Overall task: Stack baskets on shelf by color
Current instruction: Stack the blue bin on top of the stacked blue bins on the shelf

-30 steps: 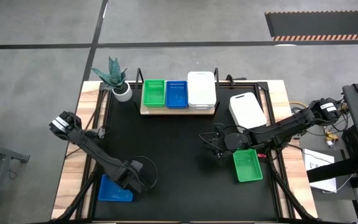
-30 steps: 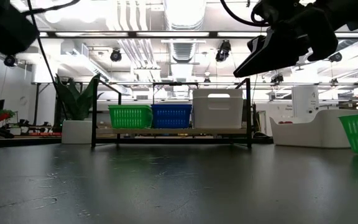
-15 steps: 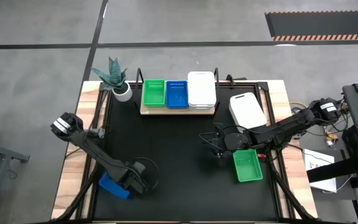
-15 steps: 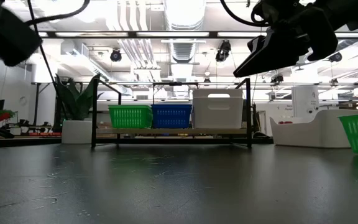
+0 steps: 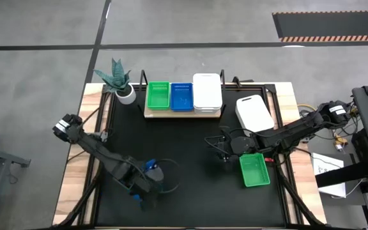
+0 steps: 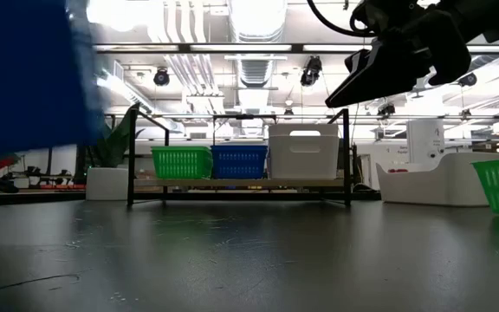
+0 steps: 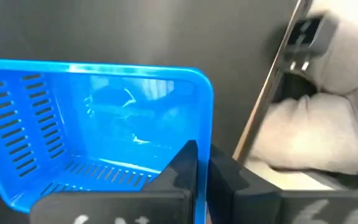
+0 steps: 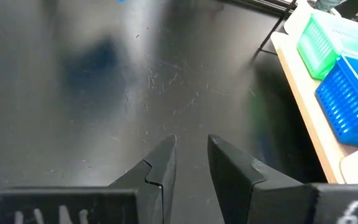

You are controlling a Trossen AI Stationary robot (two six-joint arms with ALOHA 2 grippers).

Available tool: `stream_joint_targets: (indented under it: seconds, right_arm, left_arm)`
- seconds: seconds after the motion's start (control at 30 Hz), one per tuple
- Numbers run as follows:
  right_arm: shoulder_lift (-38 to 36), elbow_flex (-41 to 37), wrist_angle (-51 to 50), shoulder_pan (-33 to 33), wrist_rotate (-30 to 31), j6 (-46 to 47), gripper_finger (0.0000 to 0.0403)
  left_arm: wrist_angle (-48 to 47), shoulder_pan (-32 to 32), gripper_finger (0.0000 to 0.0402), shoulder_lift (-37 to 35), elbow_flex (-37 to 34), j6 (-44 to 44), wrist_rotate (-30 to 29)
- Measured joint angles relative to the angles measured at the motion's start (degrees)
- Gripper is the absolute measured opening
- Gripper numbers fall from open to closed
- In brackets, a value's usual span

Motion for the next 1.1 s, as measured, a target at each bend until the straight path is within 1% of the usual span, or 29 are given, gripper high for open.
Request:
stream_joint_targets:
  seconds: [0.2, 0.33, 0.43, 0.73, 0.87, 1.0, 1.1]
  right_arm:
    - [0.0, 0.0, -0.2, 0.0, 0.0, -0.2, 0.0084]
    - [0.0, 0.0, -0.2, 0.0, 0.0, -0.6, 0.0084]
    - [0.0, 0.0, -0.2, 0.0, 0.0, -0.4, 0.0084]
    - [0.0, 0.0, -1.8, 0.0, 0.1, -0.2, 0.0084]
    - [0.0, 0.0, -1.7, 0.0, 0.2, -0.4, 0.0084]
    - [0.0, 0.0, -1.7, 0.0, 0.3, 0.2, 0.0084]
    - [0.0, 0.0, -1.7, 0.0, 0.3, 0.8, 0.0084]
  left_arm:
    - [-3.1, 4.3, 0.0, 0.0, 8.5, 20.5, -11.9]
    - [-3.2, 8.0, 0.0, 0.0, 10.6, 34.4, -20.6]
    - [-3.2, 11.3, 0.0, 0.0, 10.4, 41.3, -25.3]
    - [-3.3, 22.6, 0.0, 0.0, 8.0, 54.6, -26.4]
    - [-1.5, 26.5, 0.0, 0.0, 6.9, 59.0, -29.4]
    - [3.1, 29.9, 0.0, 0.0, 4.1, 60.2, -30.0]
    - [5.7, 30.4, 0.0, 0.0, 0.7, 60.2, -29.7]
